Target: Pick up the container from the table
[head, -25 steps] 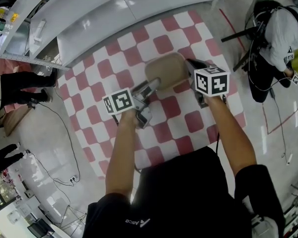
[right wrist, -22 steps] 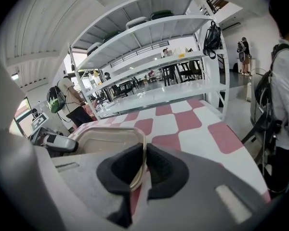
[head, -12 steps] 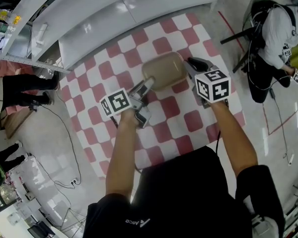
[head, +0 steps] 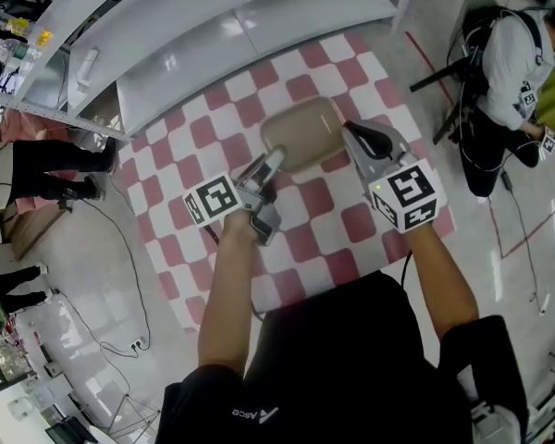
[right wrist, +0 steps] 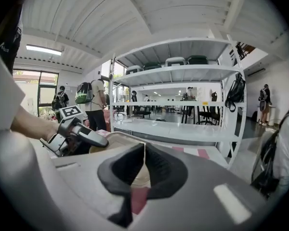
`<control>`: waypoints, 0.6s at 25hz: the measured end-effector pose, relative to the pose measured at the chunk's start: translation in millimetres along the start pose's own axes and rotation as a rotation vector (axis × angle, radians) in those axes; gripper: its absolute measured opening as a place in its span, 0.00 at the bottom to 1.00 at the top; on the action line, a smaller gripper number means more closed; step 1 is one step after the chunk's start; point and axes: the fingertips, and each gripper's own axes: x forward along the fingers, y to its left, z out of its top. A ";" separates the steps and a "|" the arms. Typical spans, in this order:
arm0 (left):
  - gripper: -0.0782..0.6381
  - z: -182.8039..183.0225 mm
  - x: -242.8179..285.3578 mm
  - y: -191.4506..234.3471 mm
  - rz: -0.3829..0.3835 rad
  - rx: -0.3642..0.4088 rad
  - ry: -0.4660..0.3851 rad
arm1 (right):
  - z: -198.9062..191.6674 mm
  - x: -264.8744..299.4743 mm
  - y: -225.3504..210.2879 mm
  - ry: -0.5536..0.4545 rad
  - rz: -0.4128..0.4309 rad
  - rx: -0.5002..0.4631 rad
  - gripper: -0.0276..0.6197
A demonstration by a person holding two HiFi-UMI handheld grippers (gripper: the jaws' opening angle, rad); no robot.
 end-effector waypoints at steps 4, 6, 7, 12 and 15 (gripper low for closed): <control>0.42 -6.4 -9.4 -11.1 -0.002 -0.004 -0.010 | 7.6 -24.3 12.1 -0.039 -0.004 0.013 0.05; 0.42 -10.0 -13.8 -14.8 -0.005 0.001 -0.012 | 8.6 -33.3 18.7 -0.053 -0.003 0.020 0.05; 0.42 -11.8 -15.9 -16.2 -0.007 0.002 -0.013 | 8.7 -37.0 22.1 -0.060 -0.002 0.022 0.05; 0.42 -18.4 -22.7 -21.8 -0.015 0.008 -0.017 | 9.5 -49.0 34.2 -0.083 0.010 0.020 0.05; 0.42 -19.0 -24.7 -27.8 -0.032 0.010 -0.018 | 12.1 -54.9 39.3 -0.093 0.016 0.023 0.05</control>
